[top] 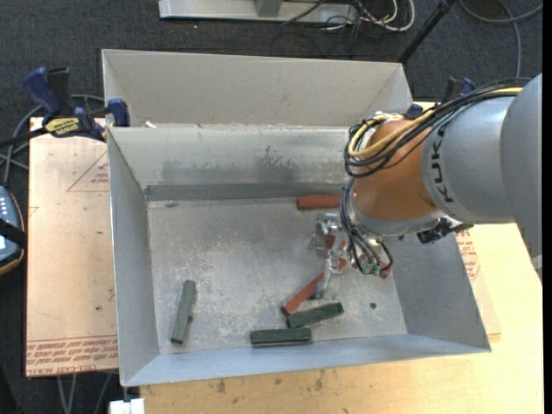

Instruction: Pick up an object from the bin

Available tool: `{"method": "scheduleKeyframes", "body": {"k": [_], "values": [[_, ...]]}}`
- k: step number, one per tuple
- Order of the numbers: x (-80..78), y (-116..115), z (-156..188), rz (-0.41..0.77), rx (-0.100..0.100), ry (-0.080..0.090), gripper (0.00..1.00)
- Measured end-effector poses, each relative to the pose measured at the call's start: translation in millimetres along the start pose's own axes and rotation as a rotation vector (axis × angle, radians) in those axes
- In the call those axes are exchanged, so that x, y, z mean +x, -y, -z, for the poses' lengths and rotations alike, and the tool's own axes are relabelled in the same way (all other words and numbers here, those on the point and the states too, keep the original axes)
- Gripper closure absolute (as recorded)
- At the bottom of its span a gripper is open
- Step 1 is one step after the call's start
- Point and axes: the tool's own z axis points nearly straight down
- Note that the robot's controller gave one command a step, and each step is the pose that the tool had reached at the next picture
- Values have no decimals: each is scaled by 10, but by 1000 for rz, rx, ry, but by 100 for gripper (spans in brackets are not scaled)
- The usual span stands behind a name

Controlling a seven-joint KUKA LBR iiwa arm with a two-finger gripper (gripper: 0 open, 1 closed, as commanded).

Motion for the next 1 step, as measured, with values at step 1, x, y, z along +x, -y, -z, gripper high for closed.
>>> {"method": "scheduleKeyframes", "body": {"k": [1], "values": [[396, -187, 19, 310, 0, -1, 0]]}}
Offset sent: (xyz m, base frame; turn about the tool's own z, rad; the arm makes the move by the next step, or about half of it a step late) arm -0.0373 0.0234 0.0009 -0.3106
